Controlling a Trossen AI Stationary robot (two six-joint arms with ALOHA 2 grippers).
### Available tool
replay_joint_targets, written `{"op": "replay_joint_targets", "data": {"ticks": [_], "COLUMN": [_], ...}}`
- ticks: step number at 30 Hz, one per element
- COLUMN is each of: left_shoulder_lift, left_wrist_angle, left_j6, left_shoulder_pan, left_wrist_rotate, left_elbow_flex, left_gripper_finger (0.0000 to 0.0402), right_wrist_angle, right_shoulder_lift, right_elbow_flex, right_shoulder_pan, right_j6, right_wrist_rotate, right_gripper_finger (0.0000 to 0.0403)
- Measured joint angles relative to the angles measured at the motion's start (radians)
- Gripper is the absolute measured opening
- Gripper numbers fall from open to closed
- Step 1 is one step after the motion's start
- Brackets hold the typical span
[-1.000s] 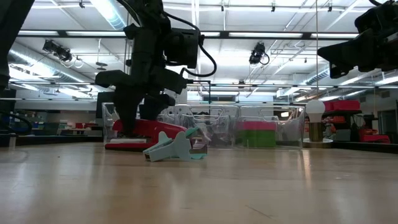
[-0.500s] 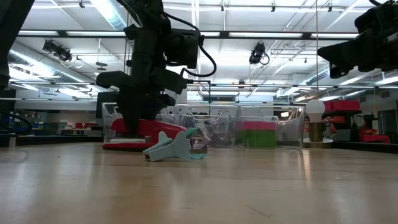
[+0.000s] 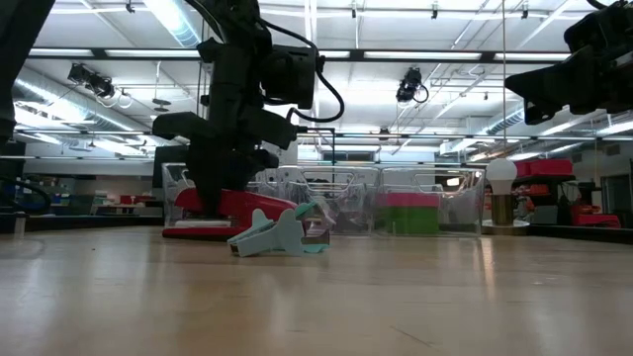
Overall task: Pick and place Stapler, Stapler remover, tape
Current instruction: Put the red stapler into the left transparent bin
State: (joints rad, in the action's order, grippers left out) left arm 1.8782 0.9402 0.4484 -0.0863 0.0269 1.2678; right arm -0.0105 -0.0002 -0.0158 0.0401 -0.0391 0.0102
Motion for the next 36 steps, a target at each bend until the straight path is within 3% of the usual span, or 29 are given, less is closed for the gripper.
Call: {"op": "replay_joint_targets", "data": {"ticks": [14, 28, 36], "left_shoulder_lift": [-0.042, -0.093, -0.094], "left_wrist_angle": [0.137, 0.294, 0.293], "left_j6": [-0.021, -0.044, -0.080], "left_shoulder_pan": [0.001, -0.002, -0.019], "left_wrist_rotate": [0.004, 0.005, 0.005], "left_elbow_flex": [0.113, 0.316, 0.434], "left_gripper_finger": [0.0156, 0.0153, 0.0153], "right_wrist_angle": [0.000, -0.001, -0.001], "right_shoulder_lift": [0.000, 0.000, 0.000], "right_elbow_flex": [0.000, 0.000, 0.000], "right_shoulder_pan": [0.000, 0.000, 0.000], "right_j6": [0.000, 0.000, 0.000], "right_wrist_rotate": [0.000, 0.001, 0.000], "right_gripper_finger": [0.0018, 0.0018, 0.0018]}}
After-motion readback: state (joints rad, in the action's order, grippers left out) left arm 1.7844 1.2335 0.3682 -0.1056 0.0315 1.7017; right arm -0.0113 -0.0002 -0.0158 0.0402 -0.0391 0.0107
